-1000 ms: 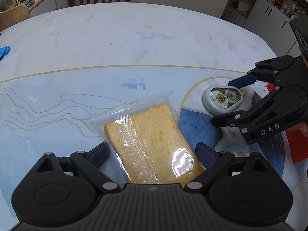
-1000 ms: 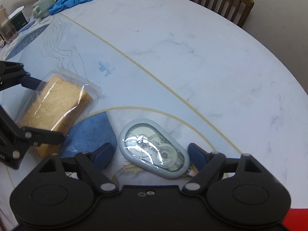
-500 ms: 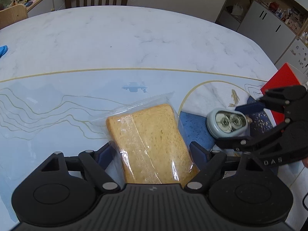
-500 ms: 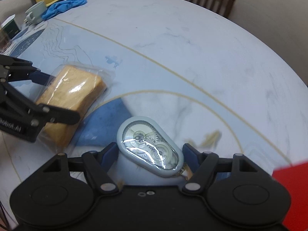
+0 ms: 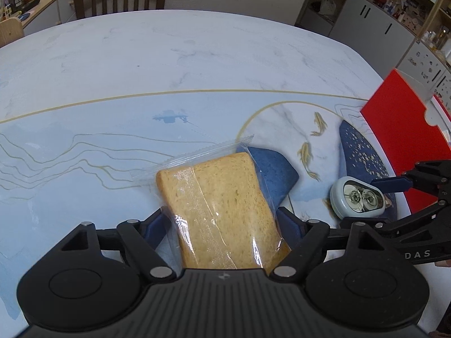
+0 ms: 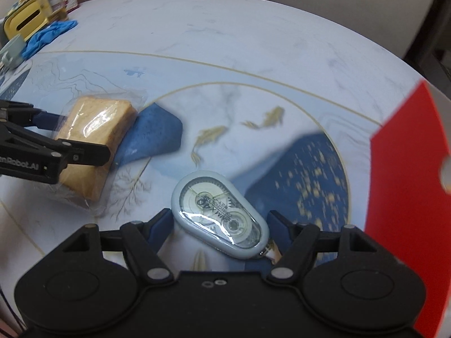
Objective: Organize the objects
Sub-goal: 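Grasp the bagged bread slice with the left tool while the right tool grasps the correction-tape dispenser, then carry the bagged bread and tape dispenser with both tools into the box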
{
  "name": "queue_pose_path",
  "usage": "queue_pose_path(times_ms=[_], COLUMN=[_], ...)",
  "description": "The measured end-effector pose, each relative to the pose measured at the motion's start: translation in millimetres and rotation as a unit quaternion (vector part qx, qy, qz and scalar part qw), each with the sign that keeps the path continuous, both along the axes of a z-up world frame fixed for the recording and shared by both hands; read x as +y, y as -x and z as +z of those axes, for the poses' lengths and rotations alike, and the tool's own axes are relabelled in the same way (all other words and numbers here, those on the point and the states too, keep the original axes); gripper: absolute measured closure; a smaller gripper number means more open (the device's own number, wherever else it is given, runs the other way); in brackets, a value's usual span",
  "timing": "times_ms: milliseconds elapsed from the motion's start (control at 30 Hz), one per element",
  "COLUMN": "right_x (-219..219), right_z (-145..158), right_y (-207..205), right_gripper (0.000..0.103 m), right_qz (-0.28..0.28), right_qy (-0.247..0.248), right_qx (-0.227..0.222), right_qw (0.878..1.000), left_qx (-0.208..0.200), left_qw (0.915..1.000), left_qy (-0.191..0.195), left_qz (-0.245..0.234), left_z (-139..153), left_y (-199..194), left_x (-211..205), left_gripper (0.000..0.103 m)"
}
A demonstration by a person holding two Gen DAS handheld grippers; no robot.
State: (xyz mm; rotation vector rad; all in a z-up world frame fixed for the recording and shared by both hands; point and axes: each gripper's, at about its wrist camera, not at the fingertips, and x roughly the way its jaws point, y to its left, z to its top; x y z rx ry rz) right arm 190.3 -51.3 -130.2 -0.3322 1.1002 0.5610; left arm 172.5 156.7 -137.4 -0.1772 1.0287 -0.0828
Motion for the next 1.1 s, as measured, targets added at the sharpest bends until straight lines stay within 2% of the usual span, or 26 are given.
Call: queue_pose_path(times_ms=[267,467,833,1100], right_x=[-23,-50,-105,-155], right_z=[23,55,98,111], right_y=[19,29,27,16], right_gripper=[0.030,0.030,0.030,0.030], right_qz=[-0.046,-0.067,-0.097,-0.127], right_qy=[-0.026,-0.050,-0.072,-0.080], right_qx=[-0.001,-0.020,-0.056,-0.076], right_qw=[0.999,0.996,0.991,0.986], left_qx=[0.010,0.009,-0.026,-0.057], left_qw=[0.9997,0.9993,0.9974,0.9935], left_qy=[-0.005,0.002,0.016,0.022], left_qz=[-0.020,-0.037,-0.065,-0.096], left_z=[0,8,52,87], left_y=[12,18,17,4], left_x=[-22,-43,-88,-132], left_gripper=[0.023,0.024,0.024,0.024])
